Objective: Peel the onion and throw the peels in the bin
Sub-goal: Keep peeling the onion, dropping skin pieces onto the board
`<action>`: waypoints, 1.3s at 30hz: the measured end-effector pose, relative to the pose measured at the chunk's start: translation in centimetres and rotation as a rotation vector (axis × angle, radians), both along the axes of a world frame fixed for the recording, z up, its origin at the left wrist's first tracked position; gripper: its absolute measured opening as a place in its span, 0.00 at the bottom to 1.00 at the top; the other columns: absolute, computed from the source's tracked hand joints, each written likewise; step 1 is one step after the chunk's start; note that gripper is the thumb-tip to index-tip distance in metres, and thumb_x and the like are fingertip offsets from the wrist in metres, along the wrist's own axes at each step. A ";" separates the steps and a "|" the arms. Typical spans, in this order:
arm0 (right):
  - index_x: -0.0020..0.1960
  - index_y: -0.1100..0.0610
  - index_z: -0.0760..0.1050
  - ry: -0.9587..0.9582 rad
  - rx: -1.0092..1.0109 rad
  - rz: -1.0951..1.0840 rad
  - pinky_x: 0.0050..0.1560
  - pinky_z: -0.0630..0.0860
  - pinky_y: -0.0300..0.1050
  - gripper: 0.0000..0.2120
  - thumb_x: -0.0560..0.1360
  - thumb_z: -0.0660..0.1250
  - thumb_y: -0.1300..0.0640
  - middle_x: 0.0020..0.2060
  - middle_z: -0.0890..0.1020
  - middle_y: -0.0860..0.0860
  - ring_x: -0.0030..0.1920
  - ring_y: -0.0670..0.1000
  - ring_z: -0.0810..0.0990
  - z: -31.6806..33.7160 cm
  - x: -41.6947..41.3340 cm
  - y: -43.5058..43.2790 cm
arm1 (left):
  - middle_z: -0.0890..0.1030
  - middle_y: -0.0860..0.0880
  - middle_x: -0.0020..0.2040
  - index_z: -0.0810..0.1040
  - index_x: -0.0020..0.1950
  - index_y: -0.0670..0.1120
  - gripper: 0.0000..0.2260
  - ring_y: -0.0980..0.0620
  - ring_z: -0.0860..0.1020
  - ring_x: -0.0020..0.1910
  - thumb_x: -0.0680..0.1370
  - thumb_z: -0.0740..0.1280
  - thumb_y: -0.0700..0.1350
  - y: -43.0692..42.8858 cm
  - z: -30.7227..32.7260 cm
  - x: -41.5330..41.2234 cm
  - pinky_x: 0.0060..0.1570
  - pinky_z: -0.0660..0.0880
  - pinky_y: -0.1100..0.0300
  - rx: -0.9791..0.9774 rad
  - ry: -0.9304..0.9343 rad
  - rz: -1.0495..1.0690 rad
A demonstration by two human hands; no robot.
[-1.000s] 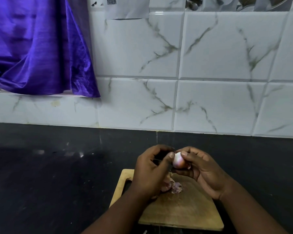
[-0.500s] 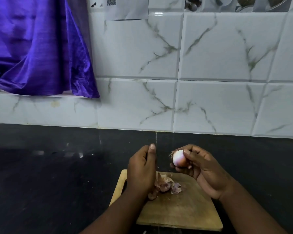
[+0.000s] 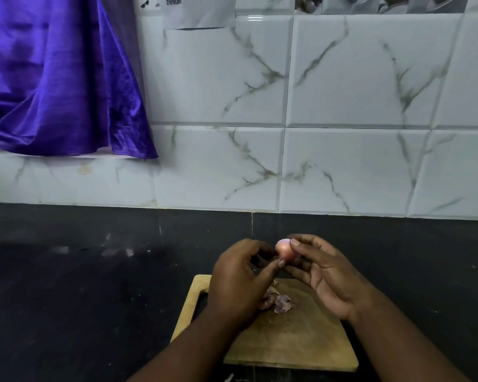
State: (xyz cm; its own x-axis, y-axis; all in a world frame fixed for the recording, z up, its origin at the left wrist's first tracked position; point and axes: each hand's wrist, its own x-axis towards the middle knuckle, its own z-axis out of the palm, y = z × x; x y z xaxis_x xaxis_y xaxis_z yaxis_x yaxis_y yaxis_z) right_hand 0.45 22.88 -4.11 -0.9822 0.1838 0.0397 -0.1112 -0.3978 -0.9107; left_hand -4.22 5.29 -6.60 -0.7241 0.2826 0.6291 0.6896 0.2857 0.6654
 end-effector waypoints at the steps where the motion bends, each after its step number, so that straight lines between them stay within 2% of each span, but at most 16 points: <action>1: 0.62 0.62 0.78 0.002 0.016 -0.010 0.50 0.85 0.47 0.22 0.69 0.74 0.58 0.55 0.86 0.63 0.49 0.54 0.87 0.0 0.0 -0.1 | 0.84 0.59 0.46 0.87 0.53 0.54 0.06 0.59 0.83 0.46 0.77 0.77 0.49 -0.1 -0.1 -0.1 0.44 0.83 0.60 0.004 0.009 0.011; 5: 0.58 0.62 0.82 0.012 0.082 -0.014 0.49 0.85 0.44 0.20 0.67 0.76 0.58 0.52 0.85 0.61 0.51 0.55 0.85 -0.1 -0.1 -0.3 | 0.86 0.58 0.44 0.89 0.51 0.52 0.05 0.59 0.84 0.44 0.77 0.77 0.45 -0.1 -0.2 -0.3 0.43 0.83 0.58 0.004 0.032 0.045; 7: 0.55 0.63 0.83 0.020 0.104 -0.015 0.49 0.85 0.45 0.18 0.67 0.77 0.59 0.49 0.84 0.61 0.50 0.55 0.83 -0.2 0.0 -0.5 | 0.86 0.58 0.43 0.89 0.51 0.52 0.05 0.59 0.83 0.44 0.78 0.76 0.44 -0.2 -0.2 -0.3 0.44 0.83 0.59 -0.008 0.030 0.059; 12: 0.51 0.62 0.81 0.045 0.220 -0.032 0.47 0.84 0.48 0.17 0.64 0.79 0.59 0.47 0.85 0.59 0.44 0.53 0.83 -0.2 0.1 -0.6 | 0.83 0.59 0.46 0.86 0.52 0.54 0.05 0.60 0.80 0.46 0.78 0.73 0.46 -0.1 -0.2 -0.3 0.46 0.82 0.59 -0.117 0.068 0.079; 15: 0.51 0.61 0.82 0.069 0.275 -0.013 0.52 0.82 0.53 0.18 0.63 0.81 0.59 0.50 0.85 0.60 0.48 0.56 0.85 -0.2 0.1 -0.2 | 0.82 0.59 0.46 0.86 0.51 0.55 0.04 0.60 0.80 0.46 0.79 0.72 0.47 -0.1 -0.1 -0.3 0.46 0.81 0.59 -0.153 0.057 0.064; 18: 0.55 0.63 0.82 0.079 0.246 0.008 0.59 0.81 0.58 0.20 0.64 0.80 0.59 0.53 0.85 0.62 0.52 0.60 0.84 -0.2 0.2 0.3 | 0.82 0.57 0.44 0.85 0.48 0.54 0.05 0.58 0.80 0.45 0.79 0.72 0.44 -0.1 -0.1 -0.4 0.44 0.81 0.58 -0.052 -0.062 -0.025; 20: 0.57 0.65 0.81 0.083 0.216 0.006 0.59 0.81 0.57 0.22 0.66 0.78 0.59 0.55 0.84 0.64 0.53 0.61 0.84 -0.3 0.2 0.3 | 0.81 0.55 0.43 0.83 0.46 0.54 0.06 0.55 0.80 0.44 0.80 0.72 0.42 0.0 -0.1 -0.5 0.43 0.80 0.56 0.019 -0.119 -0.075; 25: 0.52 0.62 0.80 0.103 0.217 -0.072 0.52 0.84 0.50 0.18 0.65 0.78 0.57 0.50 0.86 0.60 0.50 0.56 0.85 -0.5 -0.1 0.0 | 0.78 0.59 0.45 0.80 0.48 0.56 0.03 0.58 0.77 0.46 0.79 0.71 0.47 0.1 -0.1 -0.1 0.43 0.76 0.63 -0.115 0.069 -0.016; 29: 0.52 0.61 0.79 0.107 0.215 -0.097 0.50 0.83 0.49 0.18 0.66 0.78 0.55 0.49 0.87 0.61 0.49 0.55 0.86 -0.6 -0.3 0.0 | 0.78 0.60 0.47 0.81 0.50 0.56 0.03 0.59 0.77 0.47 0.77 0.70 0.49 0.1 -0.2 -0.2 0.43 0.77 0.62 -0.113 0.112 0.004; 35: 0.59 0.68 0.74 0.072 0.218 -0.060 0.61 0.81 0.59 0.24 0.68 0.77 0.58 0.53 0.86 0.65 0.55 0.61 0.86 -0.5 -0.2 0.1 | 0.79 0.63 0.53 0.80 0.57 0.60 0.12 0.60 0.78 0.49 0.76 0.76 0.49 0.0 0.0 -0.1 0.44 0.79 0.62 -0.063 0.135 0.019; 37: 0.57 0.67 0.75 0.055 0.216 -0.054 0.61 0.79 0.61 0.25 0.66 0.79 0.57 0.53 0.86 0.65 0.52 0.61 0.84 -0.4 -0.1 0.0 | 0.78 0.63 0.52 0.82 0.55 0.58 0.09 0.60 0.78 0.50 0.77 0.76 0.47 0.0 0.0 -0.2 0.44 0.79 0.61 -0.073 0.157 0.024; 39: 0.55 0.65 0.77 0.045 0.212 -0.053 0.58 0.80 0.59 0.23 0.65 0.79 0.56 0.50 0.85 0.63 0.49 0.60 0.82 -0.3 0.0 -0.1 | 0.78 0.61 0.51 0.84 0.53 0.55 0.07 0.60 0.78 0.49 0.78 0.75 0.46 0.0 0.0 -0.2 0.43 0.79 0.60 -0.067 0.175 0.032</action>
